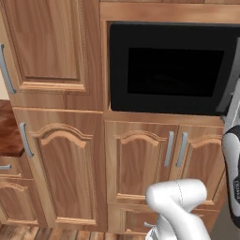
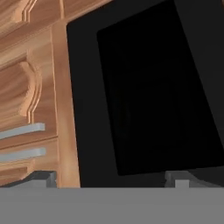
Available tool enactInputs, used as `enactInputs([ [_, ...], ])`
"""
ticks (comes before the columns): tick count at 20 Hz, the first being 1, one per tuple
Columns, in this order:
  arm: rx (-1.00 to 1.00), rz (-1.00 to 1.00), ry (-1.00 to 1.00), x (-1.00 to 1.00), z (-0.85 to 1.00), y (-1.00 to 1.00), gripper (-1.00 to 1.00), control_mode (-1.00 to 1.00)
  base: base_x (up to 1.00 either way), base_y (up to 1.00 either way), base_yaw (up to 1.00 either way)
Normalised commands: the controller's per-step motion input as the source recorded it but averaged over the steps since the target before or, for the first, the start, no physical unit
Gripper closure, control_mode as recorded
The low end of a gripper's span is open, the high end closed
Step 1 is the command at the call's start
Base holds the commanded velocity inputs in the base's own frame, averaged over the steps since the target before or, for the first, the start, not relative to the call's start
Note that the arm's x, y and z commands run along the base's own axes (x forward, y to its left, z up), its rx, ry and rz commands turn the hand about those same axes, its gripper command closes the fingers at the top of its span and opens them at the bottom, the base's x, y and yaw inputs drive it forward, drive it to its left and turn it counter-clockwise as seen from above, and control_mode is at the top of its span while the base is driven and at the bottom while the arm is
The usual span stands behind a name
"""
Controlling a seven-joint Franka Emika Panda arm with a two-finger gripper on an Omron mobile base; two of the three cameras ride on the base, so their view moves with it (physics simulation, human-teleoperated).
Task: Place the tupperware containing the fish and squash meal in the microwave. Close the microwave door and press the start button to reheat the meal.
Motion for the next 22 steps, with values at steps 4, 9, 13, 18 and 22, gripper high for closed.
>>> enactInputs([
  [4, 0.04, 0.1, 0.0, -0.41, 0.0, -0.53, -1.0, -1.0, 0.0, 0.0, 0.0],
  [9, 0.0, 0.07, 0.0, -0.16, 0.0, -0.42, -1.0, -1.0, 0.0, 0.0, 0.0],
  [13, 0.03, 0.0, 0.0, 0.0, 0.0, -0.47, -1.0, -1.0, 0.0, 0.0, 0.0],
  [18, 0.03, 0.01, 0.0, 0.0, -0.01, -0.35, -1.0, -1.0, 0.0, 0.0, 0.0],
  [22, 0.0, 0.0, 0.0, 0.0, -0.09, -0.23, 1.0, -1.0, 0.0, 0.0, 0.0],
])
